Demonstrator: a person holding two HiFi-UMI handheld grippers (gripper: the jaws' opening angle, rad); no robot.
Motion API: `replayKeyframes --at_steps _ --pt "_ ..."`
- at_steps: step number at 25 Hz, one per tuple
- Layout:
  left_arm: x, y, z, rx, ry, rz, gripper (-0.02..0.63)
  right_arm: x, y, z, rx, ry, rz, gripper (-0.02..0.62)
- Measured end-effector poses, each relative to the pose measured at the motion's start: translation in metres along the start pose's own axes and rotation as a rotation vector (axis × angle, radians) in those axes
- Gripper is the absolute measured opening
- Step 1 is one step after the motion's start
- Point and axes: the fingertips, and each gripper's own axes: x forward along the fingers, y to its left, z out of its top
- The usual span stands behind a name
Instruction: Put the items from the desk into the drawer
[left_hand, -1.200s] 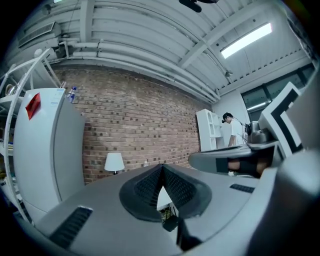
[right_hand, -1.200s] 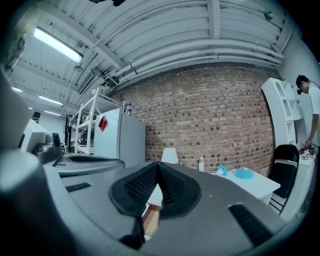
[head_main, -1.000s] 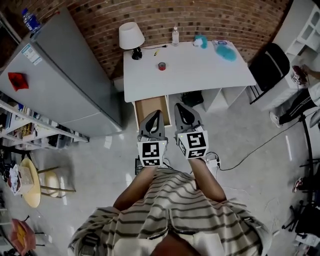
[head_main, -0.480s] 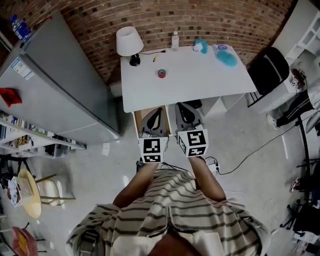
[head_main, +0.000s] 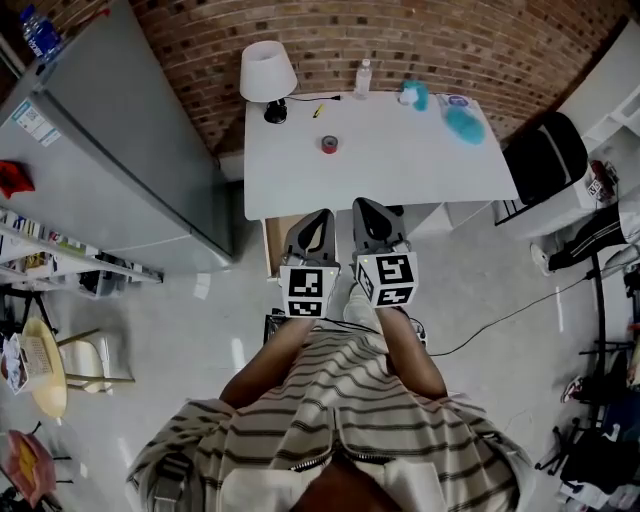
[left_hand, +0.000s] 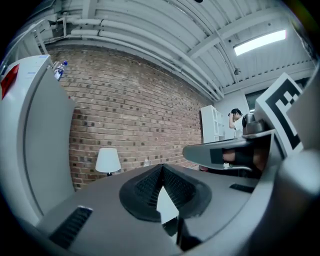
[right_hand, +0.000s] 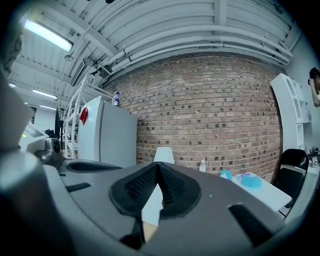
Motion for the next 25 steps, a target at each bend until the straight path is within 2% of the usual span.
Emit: replayKeyframes --at_steps 6,17,25 --pt "0.043 0.008 -0.008 0.000 0.016 0.032 0.008 0.036 -0.028 -0.012 0.012 0.013 0.029 0.011" --pt "0.138 0.025 -0.010 -0.010 0.039 0.145 0.008 0.121 -0.100 -0.023 0.026 0.040 0.119 0.011" --pt "0.188 0.036 -0.007 -0.010 0.055 0.211 0.008 0.166 -0.132 -0.025 0.040 0.049 0.176 0.011"
